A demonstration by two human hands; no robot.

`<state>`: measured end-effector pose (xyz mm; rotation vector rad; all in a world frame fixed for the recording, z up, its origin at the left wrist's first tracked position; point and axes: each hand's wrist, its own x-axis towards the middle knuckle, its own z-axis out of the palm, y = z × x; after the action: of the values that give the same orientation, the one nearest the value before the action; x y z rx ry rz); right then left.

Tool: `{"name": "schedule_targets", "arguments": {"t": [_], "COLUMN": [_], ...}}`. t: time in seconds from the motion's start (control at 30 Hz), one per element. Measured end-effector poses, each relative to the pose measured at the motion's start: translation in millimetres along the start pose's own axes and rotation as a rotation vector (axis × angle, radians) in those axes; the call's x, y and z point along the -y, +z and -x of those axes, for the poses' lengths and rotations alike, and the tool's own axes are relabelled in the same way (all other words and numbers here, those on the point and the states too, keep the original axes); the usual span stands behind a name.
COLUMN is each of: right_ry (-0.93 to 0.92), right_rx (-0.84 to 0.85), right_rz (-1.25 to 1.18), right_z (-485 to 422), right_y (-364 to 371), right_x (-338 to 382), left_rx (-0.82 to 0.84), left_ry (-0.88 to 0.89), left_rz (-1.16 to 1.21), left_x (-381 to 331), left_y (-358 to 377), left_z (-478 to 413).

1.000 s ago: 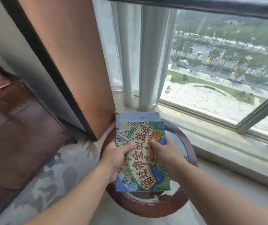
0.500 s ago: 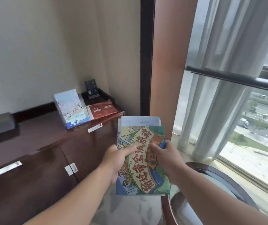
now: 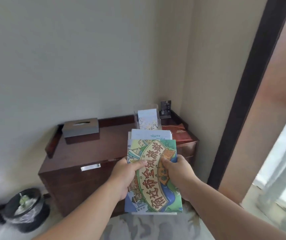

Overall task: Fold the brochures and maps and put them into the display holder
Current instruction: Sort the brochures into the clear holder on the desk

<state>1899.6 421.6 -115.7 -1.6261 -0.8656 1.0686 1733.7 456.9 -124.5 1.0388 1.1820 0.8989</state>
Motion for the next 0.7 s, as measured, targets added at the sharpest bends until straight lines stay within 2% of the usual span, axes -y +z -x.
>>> {"name": "schedule_targets", "arguments": {"t": [0.23,0.7], "right_ry": [-0.054,-0.038], "right_rx": [0.149,0.301], "right_rz": [0.073,0.111], "right_z": [-59,-179], "right_y": [45,117], "right_x": [23,55], "left_rx": [-0.165,-0.274], "left_ry": [0.006,-0.019], "left_rz": [0.024,0.088], "left_x": [-19,-46], "left_y": [-33,-77], "left_z": [-38,-142]}}
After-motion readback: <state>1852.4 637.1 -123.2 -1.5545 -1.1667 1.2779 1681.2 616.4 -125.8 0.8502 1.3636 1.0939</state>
